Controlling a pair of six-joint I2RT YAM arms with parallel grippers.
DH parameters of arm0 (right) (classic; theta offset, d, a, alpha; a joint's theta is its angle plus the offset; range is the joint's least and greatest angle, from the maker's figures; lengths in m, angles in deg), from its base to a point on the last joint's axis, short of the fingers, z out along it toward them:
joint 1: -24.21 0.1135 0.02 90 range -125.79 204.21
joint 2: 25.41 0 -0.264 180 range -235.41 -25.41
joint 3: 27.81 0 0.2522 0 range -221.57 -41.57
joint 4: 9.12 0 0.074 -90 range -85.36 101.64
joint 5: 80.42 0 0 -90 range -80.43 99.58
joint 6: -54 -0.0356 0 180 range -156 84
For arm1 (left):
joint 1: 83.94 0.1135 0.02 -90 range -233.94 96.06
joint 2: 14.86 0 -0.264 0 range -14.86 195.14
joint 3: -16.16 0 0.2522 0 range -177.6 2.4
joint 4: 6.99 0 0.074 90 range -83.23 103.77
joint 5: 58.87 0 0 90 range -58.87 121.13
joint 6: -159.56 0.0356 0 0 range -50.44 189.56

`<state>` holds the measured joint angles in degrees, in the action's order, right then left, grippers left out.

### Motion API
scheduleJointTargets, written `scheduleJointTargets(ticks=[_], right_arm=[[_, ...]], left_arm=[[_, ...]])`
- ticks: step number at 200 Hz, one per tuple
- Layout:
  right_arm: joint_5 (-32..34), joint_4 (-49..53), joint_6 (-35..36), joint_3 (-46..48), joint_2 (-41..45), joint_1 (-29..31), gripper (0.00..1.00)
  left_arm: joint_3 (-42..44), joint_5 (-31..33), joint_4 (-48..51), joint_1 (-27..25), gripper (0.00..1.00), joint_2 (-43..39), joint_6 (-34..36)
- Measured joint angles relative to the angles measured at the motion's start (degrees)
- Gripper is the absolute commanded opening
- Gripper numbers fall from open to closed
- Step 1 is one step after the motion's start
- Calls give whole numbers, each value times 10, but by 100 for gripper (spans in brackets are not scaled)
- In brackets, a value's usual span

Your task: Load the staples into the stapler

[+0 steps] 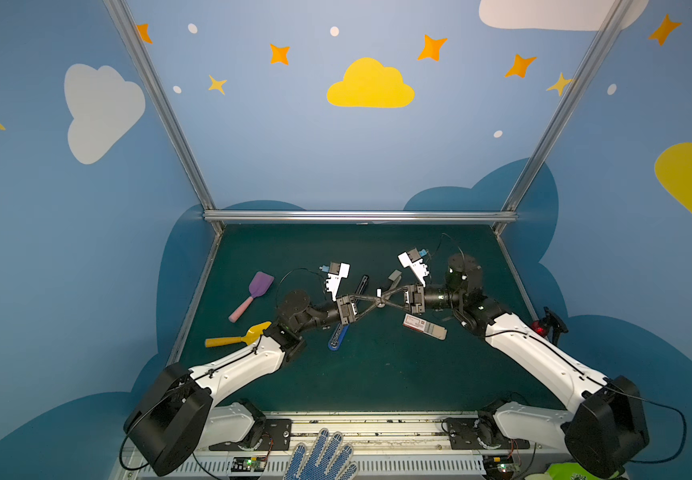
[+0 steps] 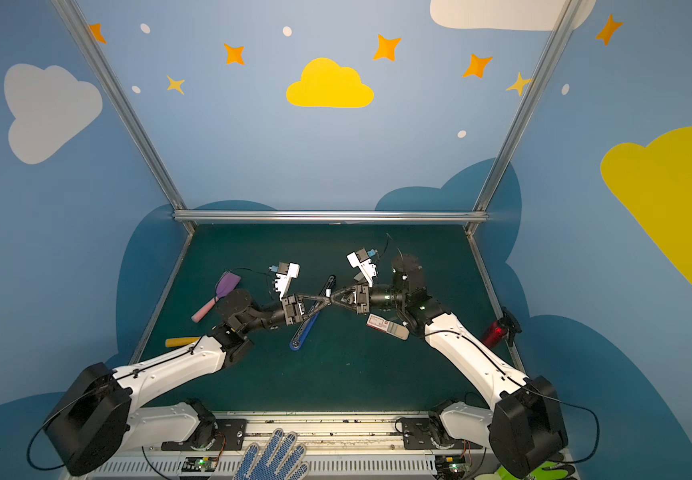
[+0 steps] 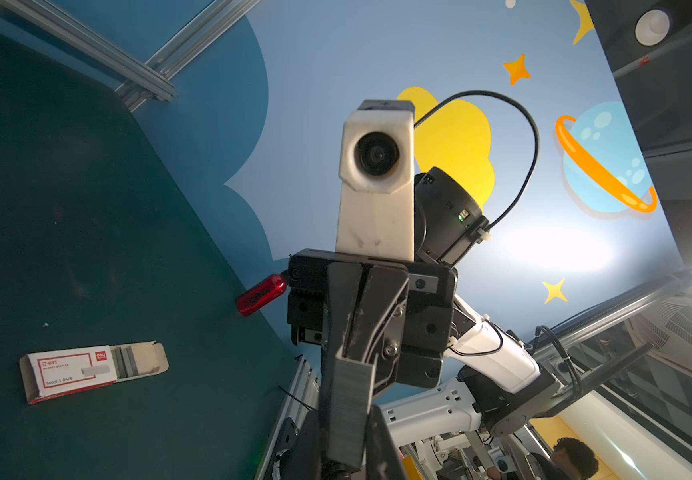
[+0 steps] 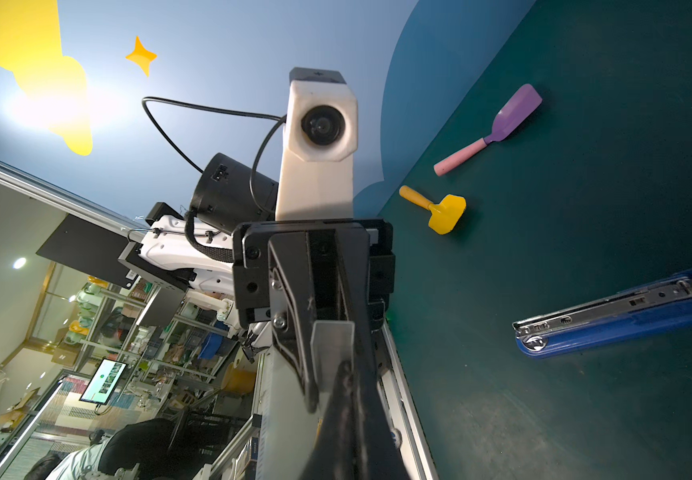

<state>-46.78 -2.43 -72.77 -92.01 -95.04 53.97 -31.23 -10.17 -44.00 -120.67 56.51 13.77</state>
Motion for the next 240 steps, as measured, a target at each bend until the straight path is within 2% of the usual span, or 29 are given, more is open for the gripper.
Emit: scheduleJointTargets(ticks=[37, 48, 60, 88, 139, 204, 240], right_arm=[[10, 21, 11, 0, 2, -3, 0], [10, 21, 11, 0, 2, -2, 0], [10, 21, 12, 0, 2, -2, 0], [6, 21, 12, 0, 2, 0, 0], [-23, 24, 21, 0, 2, 1, 0], [-70, 26, 25, 0, -17, 8, 0], [-82, 26, 25, 0, -18, 11, 0]], left_arm=[[0, 4, -1, 0, 18, -10, 1], [0, 4, -2, 0, 24, -10, 3], [0, 4, -1, 0, 37, -10, 5], [0, 7, 8, 1, 43, -12, 11], [-6, 1, 48, 20, 42, -33, 28], [-41, -42, 69, 22, 39, -22, 39], [-41, -50, 80, 22, 44, -16, 43]])
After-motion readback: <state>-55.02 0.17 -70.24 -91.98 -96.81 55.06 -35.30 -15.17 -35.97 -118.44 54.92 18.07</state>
